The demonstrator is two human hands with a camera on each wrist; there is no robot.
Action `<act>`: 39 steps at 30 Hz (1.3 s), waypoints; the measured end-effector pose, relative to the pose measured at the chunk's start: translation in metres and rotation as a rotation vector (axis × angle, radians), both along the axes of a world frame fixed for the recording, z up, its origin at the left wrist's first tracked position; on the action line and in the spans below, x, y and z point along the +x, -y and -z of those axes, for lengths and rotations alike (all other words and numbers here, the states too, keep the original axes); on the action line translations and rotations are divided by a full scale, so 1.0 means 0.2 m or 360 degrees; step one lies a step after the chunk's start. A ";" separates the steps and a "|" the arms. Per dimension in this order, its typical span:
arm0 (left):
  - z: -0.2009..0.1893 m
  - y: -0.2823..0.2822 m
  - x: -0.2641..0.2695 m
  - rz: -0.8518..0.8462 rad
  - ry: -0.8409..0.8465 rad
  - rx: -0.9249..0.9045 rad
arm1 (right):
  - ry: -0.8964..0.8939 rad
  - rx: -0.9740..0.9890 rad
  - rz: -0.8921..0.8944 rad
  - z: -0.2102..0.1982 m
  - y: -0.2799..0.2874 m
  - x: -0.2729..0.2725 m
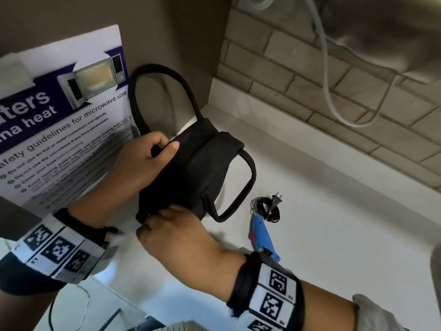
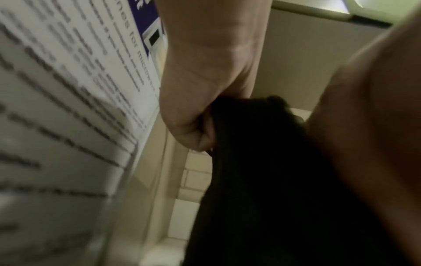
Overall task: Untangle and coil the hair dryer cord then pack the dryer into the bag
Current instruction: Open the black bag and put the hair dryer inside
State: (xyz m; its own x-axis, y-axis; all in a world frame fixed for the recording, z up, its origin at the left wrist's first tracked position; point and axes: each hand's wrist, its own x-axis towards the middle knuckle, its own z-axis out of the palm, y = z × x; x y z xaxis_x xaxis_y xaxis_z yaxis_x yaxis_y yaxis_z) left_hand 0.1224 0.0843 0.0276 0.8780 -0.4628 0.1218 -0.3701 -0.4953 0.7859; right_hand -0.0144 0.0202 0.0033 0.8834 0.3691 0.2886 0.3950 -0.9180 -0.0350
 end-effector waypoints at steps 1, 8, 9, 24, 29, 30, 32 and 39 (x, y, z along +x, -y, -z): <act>-0.01 -0.01 0.00 0.0031 -0.0003 0.0039 | -0.0069 0.0065 0.0014 -0.04 0.03 -0.01; -0.11 -0.12 -0.14 0.0020 0.0215 0.0157 | -0.0449 0.0805 0.0359 -0.31 0.42 -0.15; -0.12 -0.12 -0.18 -0.0033 0.0331 0.0148 | -0.0419 0.0873 0.0463 -0.32 0.50 -0.18; 0.29 0.22 -0.77 0.1348 0.0685 0.0812 | -0.1185 0.0373 0.1275 0.27 0.97 -0.38; 0.45 0.26 -0.83 0.1589 0.0376 0.1206 | -0.1141 0.0363 0.1339 0.34 0.92 -0.33; 0.45 0.27 -0.84 0.1575 0.0407 0.1202 | -0.1088 0.0314 0.1355 0.35 0.92 -0.32; 0.44 0.27 -0.84 0.1537 0.0421 0.1177 | -0.0901 0.0159 0.1421 0.33 0.92 -0.30; 0.33 0.26 -0.80 0.1462 0.0386 0.1247 | -0.0919 0.0319 0.1285 0.33 1.00 -0.27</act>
State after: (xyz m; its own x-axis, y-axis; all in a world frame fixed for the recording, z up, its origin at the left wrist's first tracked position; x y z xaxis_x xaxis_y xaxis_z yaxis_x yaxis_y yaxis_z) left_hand -0.0384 0.0328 -0.0381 0.1810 -0.9183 -0.3520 -0.9250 -0.2805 0.2562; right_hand -0.0689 -0.1792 -0.0629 0.8715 -0.4089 -0.2706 -0.4675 -0.8594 -0.2070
